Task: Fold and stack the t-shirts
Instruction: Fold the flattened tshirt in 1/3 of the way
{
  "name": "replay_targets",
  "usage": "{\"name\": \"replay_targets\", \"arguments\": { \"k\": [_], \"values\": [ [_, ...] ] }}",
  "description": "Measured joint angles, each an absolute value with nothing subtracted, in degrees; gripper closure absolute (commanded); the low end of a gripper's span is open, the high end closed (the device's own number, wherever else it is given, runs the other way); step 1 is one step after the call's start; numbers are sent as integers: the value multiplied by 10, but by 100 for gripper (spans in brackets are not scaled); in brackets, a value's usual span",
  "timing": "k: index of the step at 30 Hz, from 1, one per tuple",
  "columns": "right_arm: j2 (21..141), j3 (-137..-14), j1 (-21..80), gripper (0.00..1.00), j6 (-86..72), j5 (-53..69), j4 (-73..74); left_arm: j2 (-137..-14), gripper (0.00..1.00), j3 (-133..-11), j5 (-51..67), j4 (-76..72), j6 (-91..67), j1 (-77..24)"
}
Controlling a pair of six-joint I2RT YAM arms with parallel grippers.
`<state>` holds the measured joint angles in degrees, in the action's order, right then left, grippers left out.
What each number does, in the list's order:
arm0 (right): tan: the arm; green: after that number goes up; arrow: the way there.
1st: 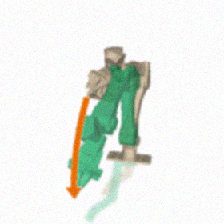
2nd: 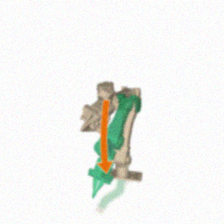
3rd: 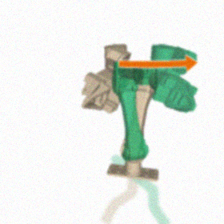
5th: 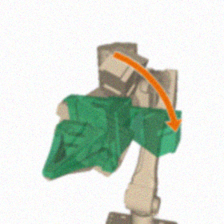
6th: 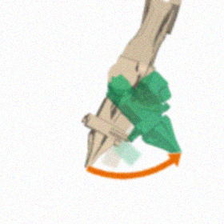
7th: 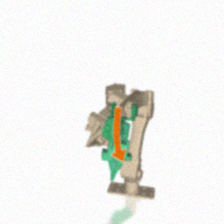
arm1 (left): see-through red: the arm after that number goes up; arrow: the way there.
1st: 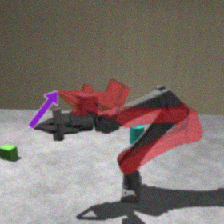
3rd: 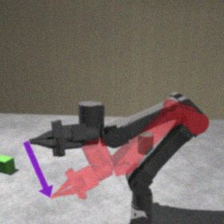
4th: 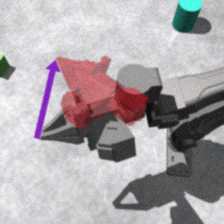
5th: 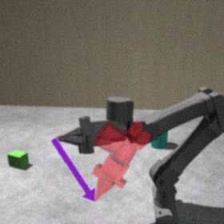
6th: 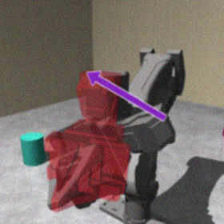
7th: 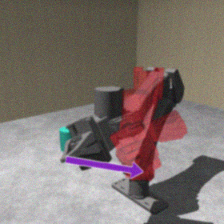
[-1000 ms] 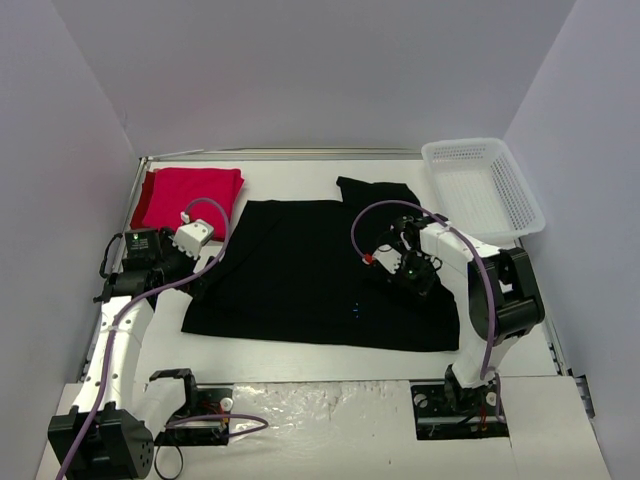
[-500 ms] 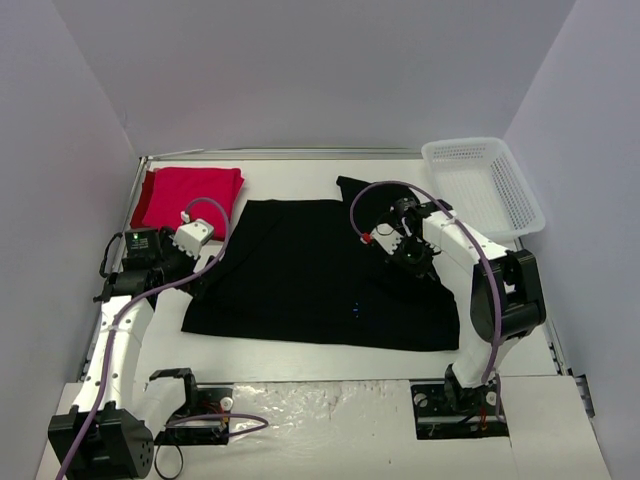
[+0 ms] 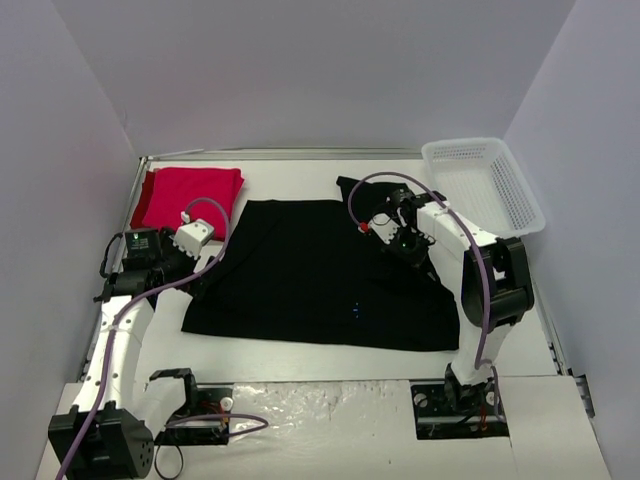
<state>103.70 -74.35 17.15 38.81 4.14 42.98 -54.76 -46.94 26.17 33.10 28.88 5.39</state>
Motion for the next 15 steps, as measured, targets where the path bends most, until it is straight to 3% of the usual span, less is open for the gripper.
{"name": "replay_targets", "arguments": {
  "k": [15],
  "values": [
    [1080, -780, 151, 100, 373, 34, 400, -551, 6, -466, 263, 329, 289, 54]
  ]
}}
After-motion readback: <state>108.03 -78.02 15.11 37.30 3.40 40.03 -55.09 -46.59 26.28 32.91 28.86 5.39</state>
